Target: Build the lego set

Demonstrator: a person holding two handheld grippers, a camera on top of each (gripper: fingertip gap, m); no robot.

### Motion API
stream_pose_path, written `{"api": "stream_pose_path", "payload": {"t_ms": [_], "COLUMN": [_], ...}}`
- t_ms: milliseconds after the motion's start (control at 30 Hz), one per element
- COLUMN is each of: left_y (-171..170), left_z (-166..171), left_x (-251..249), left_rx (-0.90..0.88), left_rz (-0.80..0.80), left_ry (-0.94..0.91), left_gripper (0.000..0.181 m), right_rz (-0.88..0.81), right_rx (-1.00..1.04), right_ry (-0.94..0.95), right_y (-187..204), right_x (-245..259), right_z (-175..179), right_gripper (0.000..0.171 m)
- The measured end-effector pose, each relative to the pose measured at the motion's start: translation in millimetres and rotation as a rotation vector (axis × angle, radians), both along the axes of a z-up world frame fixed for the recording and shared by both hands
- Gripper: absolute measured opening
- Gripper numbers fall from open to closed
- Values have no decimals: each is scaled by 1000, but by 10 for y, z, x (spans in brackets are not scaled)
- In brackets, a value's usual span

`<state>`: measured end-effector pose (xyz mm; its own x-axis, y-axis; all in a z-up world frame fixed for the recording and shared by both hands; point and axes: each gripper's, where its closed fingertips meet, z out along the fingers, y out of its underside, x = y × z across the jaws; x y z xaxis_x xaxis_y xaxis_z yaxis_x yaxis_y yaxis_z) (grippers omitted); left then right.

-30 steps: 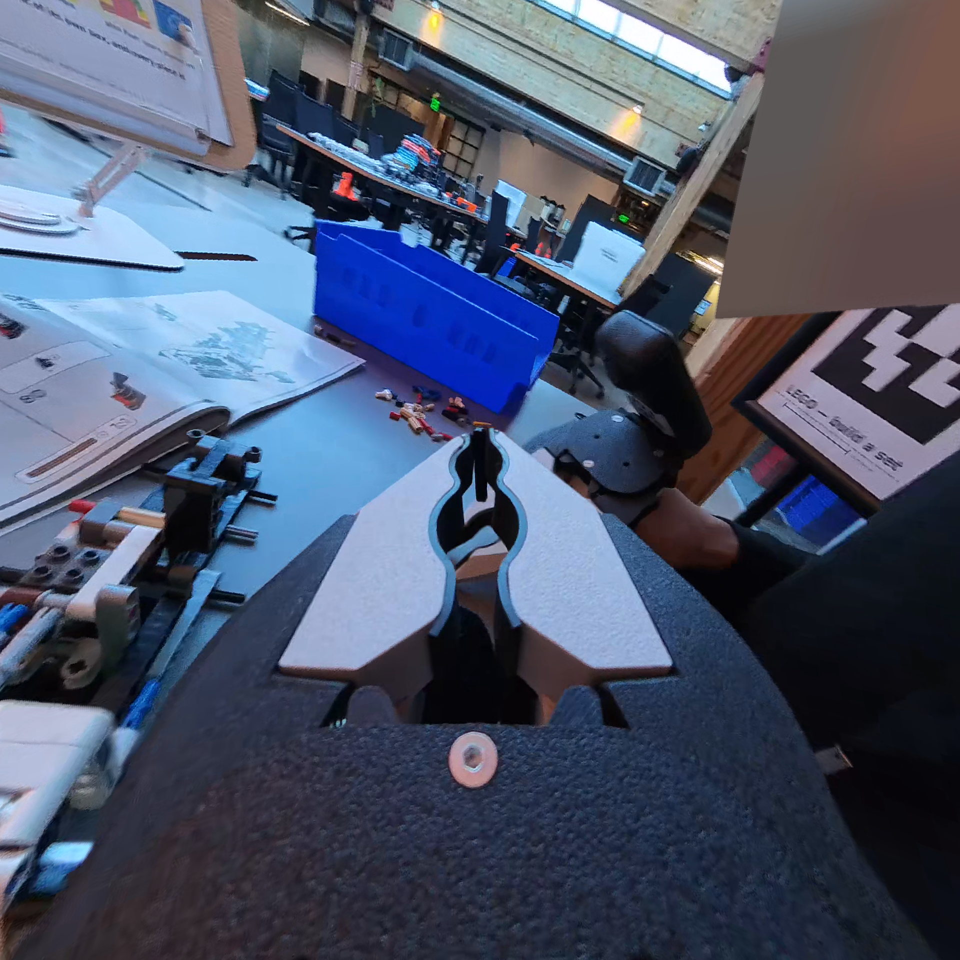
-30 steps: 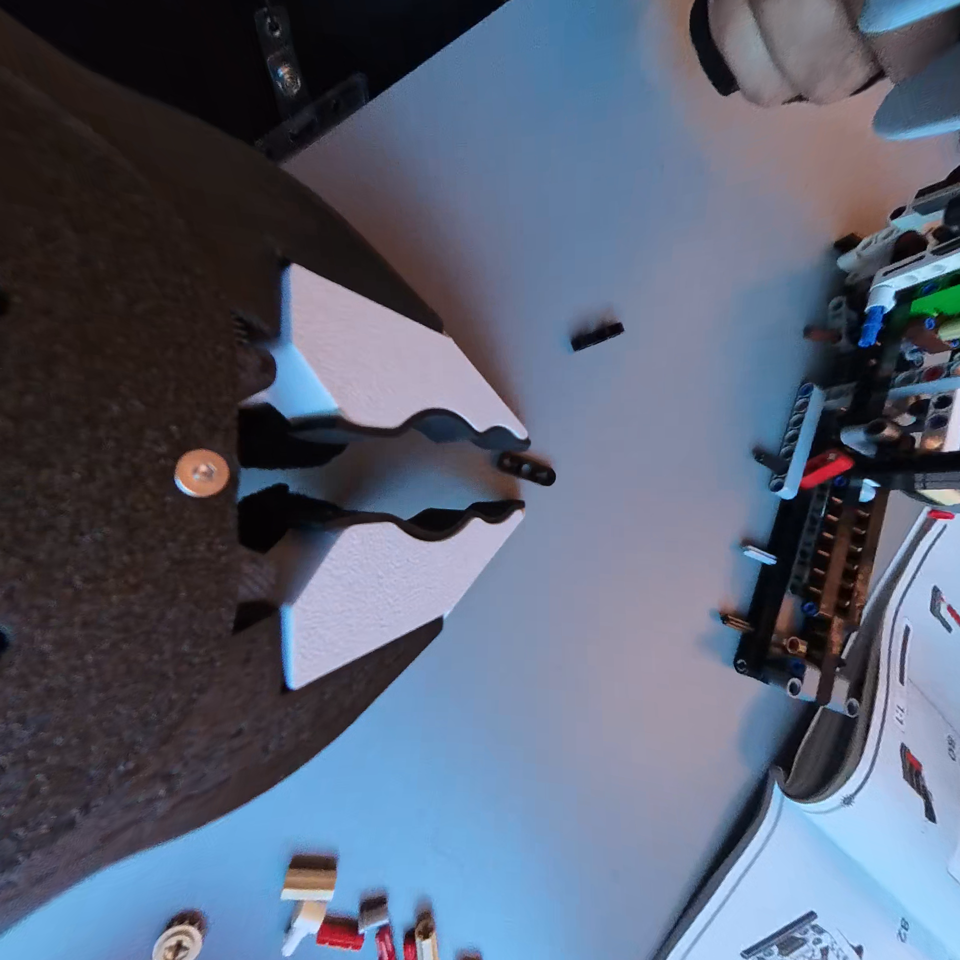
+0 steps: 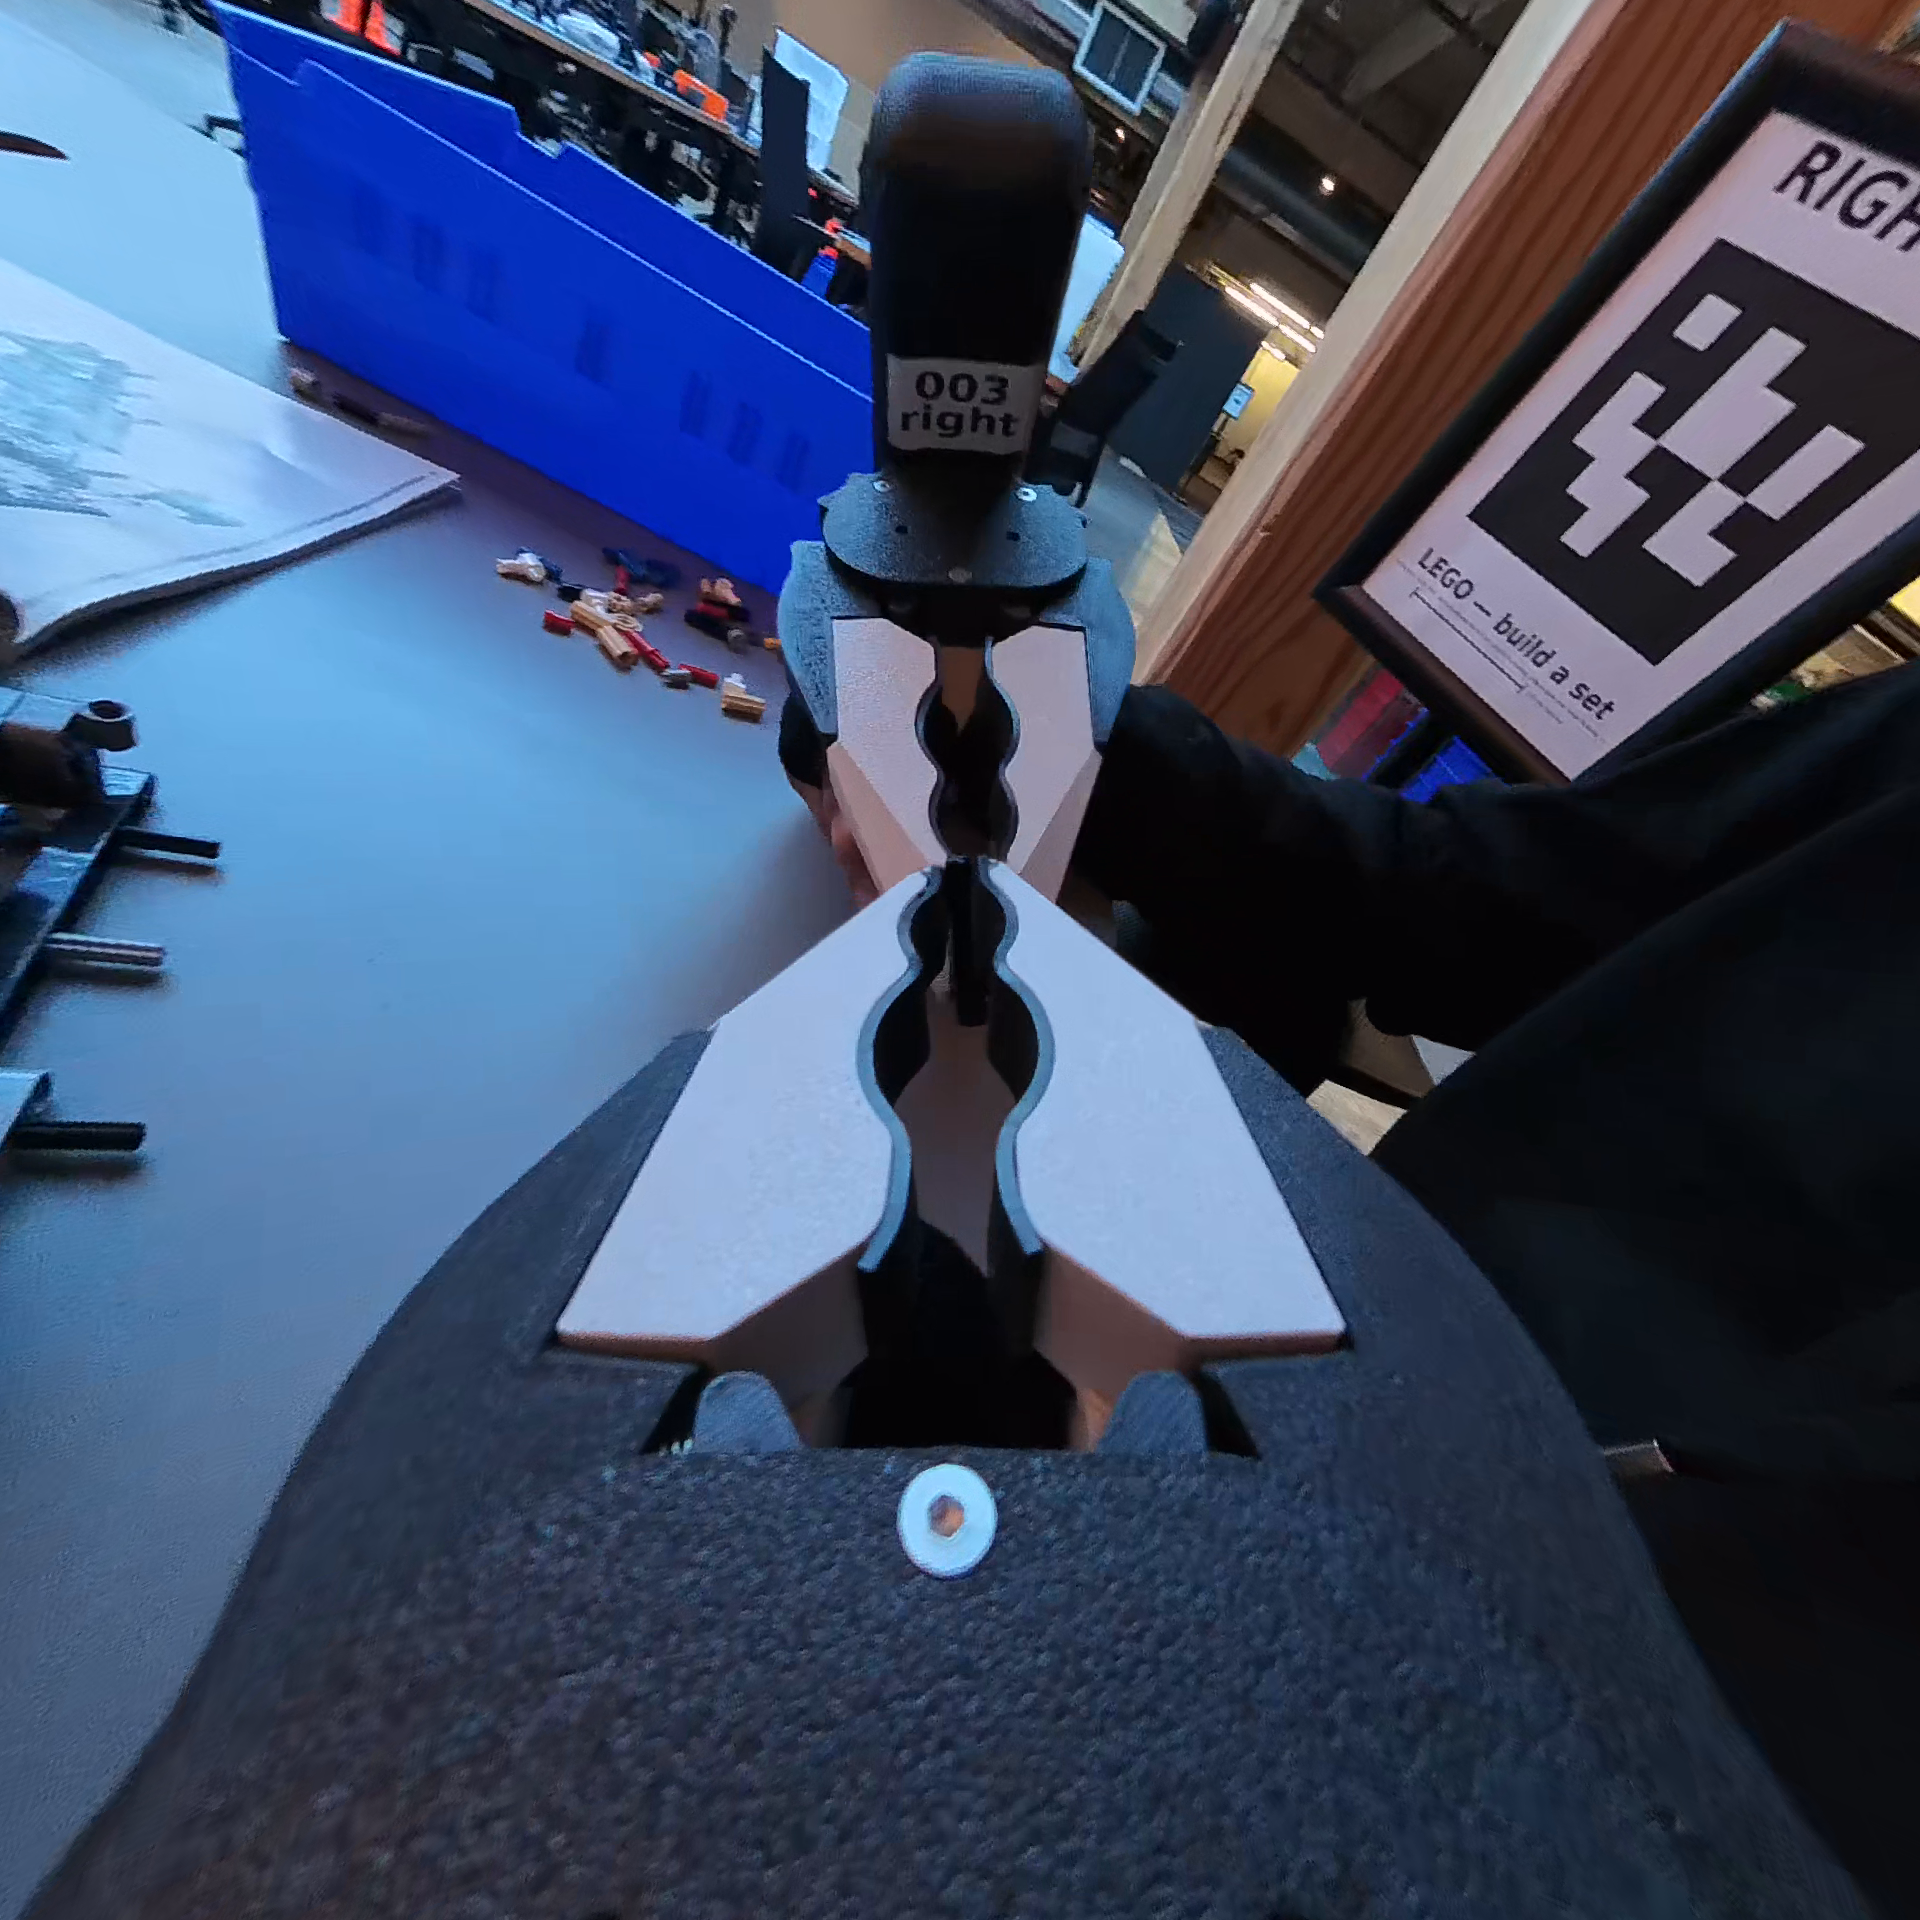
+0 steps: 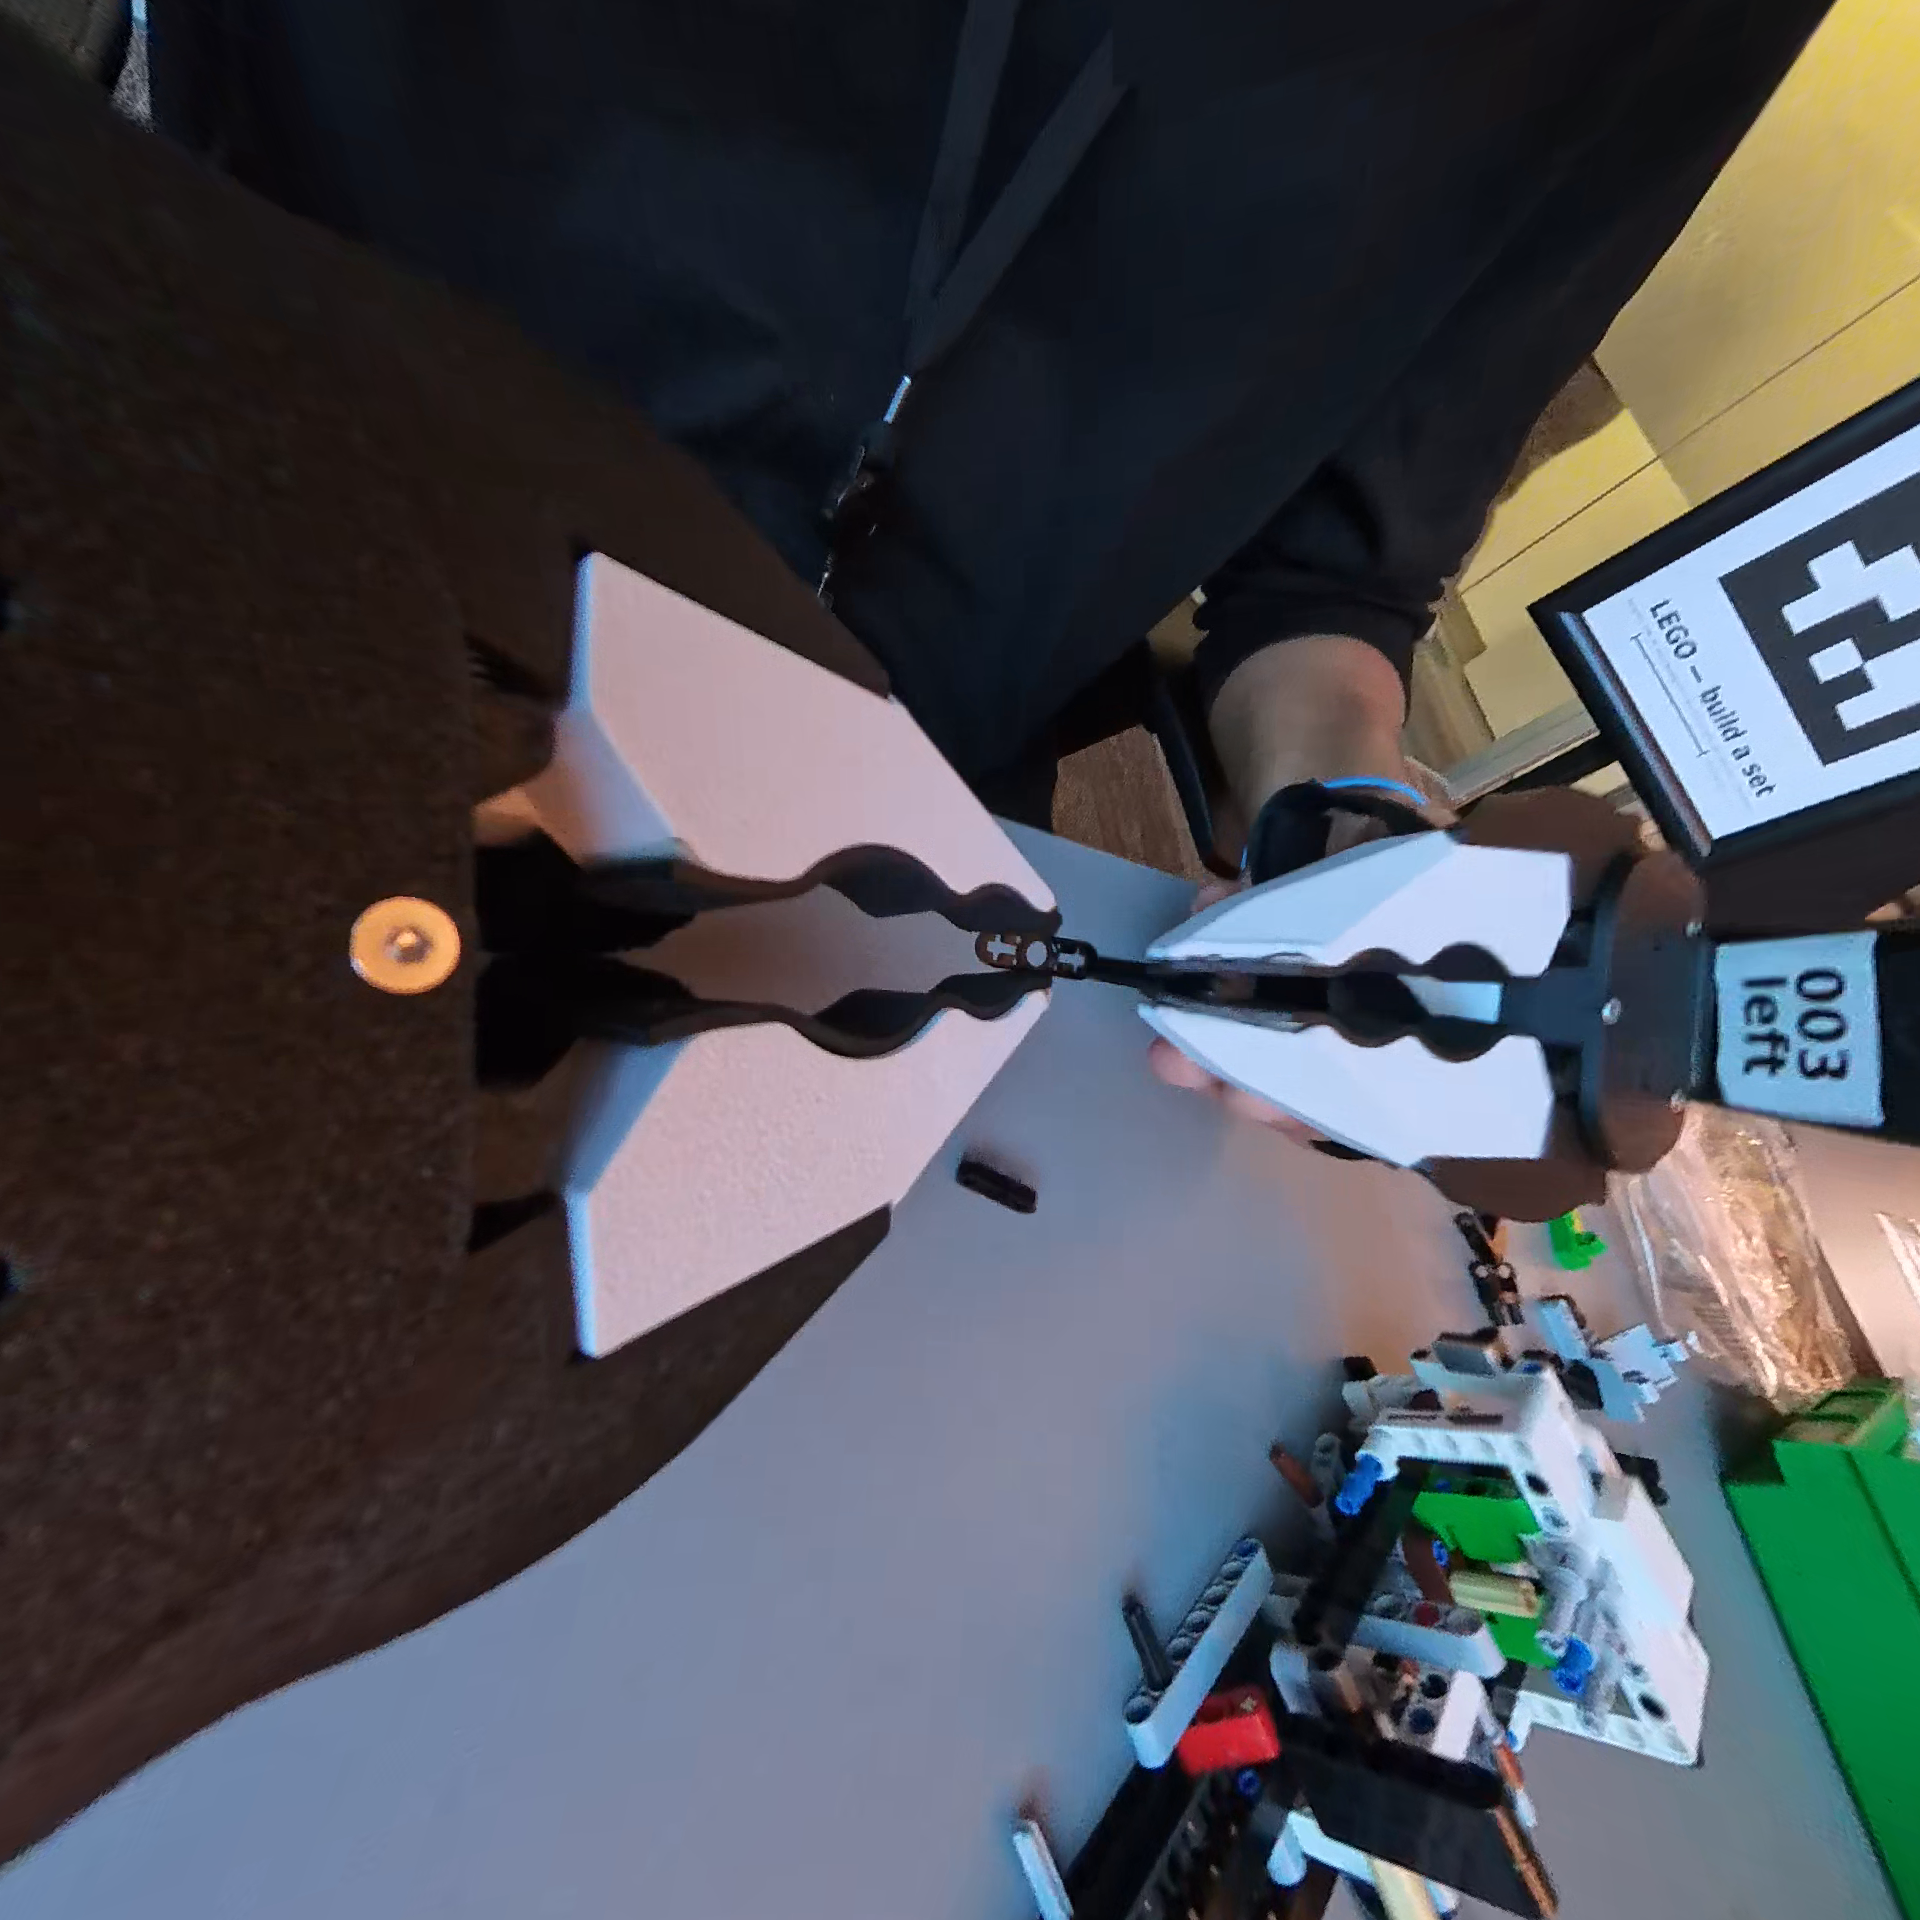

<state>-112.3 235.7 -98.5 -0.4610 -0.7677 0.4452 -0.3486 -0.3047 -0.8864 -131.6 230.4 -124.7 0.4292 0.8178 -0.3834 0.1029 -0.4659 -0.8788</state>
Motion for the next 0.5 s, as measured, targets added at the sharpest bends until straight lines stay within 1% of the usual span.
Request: {"api": "stream_pose_path", "payload": {"t_ms": [233,367,433,500], "left_y": [-149,-104,-143,-188], "left_z": [15,77,57,44], "left_x": [-59,-82,-97,-105], "left_rx": [-40,-93,-96,-86], "left_rz": [-139,-143,-170,-193], "left_ry": [3,-17,-5,4], "left_gripper": [2,2,2,2], "right_rz": [72,104,97,108], "right_rx": [35,29,33,38], "right_ry": [60,17,-5,17], "right_y": [-118,-158,-135,-146], "right_x": [-70,-112,-116,-114], "right_z": [134,57,25,75], "right_gripper": [6,6,6,6]}}
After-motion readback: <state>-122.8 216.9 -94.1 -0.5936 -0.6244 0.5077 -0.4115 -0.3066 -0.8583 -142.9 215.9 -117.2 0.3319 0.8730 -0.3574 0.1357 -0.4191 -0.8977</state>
